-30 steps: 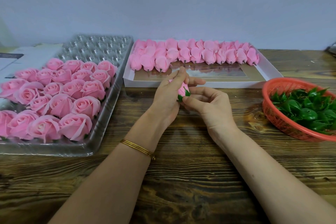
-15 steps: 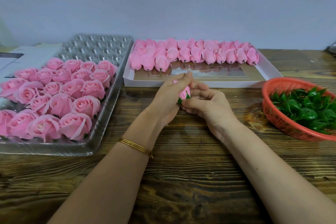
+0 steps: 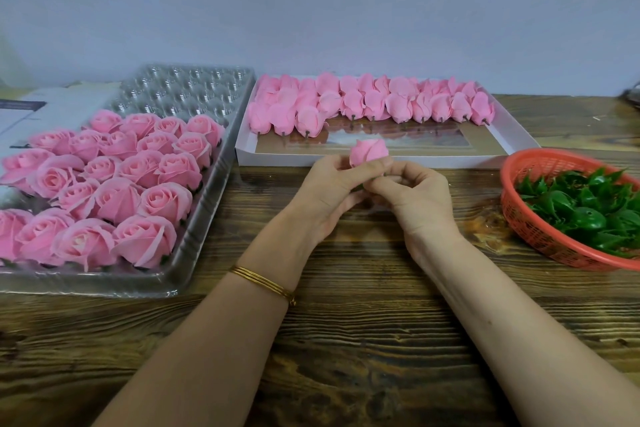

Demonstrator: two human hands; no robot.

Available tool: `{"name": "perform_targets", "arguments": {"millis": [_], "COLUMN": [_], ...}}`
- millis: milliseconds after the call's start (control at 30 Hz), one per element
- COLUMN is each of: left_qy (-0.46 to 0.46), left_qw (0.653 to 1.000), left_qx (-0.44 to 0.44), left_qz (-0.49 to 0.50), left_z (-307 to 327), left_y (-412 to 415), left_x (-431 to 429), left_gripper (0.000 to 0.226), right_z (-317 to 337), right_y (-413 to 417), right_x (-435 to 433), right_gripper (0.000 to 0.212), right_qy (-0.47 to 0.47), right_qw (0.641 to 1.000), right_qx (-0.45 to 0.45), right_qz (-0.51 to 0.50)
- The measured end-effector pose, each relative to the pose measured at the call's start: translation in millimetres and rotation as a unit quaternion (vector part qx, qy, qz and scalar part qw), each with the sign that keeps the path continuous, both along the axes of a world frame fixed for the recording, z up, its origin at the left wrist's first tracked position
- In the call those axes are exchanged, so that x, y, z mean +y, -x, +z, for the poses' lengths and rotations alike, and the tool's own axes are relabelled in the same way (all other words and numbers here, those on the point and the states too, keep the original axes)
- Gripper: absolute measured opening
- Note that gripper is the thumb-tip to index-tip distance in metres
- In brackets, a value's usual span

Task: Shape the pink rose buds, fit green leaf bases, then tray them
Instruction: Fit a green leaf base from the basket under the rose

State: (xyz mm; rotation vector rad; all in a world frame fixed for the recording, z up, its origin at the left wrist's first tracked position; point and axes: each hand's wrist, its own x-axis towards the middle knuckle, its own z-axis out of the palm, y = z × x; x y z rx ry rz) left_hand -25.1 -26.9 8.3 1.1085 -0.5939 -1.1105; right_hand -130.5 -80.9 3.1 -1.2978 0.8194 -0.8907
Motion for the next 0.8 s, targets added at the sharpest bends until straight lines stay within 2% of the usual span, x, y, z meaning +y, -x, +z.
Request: {"name": "perform_targets", "arguments": {"millis": [133,267,400,600,733,800], "left_qy": [-0.005,0.006,0.007,0.017,0.030,0.031], "left_qw": [0.999,0.999,0.999,0.999,0.999,0.999], "left_qx": [-0.012,-0.012,0.002,0.016,0.013,0.003], "left_qz": [-0.044,-0.046,-0.044,-0.037,-0.028,-0.023], "left_z": [-1.6,-3.0,-2.3,0.4,0.0,0.3], "left_y": [6.8,9.3,6.6,8.0,8.2,7.6], "left_x": [-0.5,-2.1,-0.6,-1.0,-1.9,-1.3], "left_gripper": [0.019,0.012,0.018,0.010,0.028,0.025], "right_z": [-2.3,-1.7,-0.1,-0.8,-2.1,-1.4], "right_y": [0.5,1.3,2.1,1.6,0.8,1.2], "right_x": [-0.3,1.3,2.0,0.9,1.2,1.8], "right_gripper": [0.019,0.021,0.023,0.045,0.040,0.035], "right_qy": [0.037,0.048,0.057,0.038,0.015,0.021], "right_qw": [0.999,0.999,0.997,0.994,0.995,0.995], "right_qx": [0.010,0.006,-0.007,-0.038,-0.044,-0.034], "right_qz": [-0.007,0.014,0.048,0.094,0.094,0.091]}}
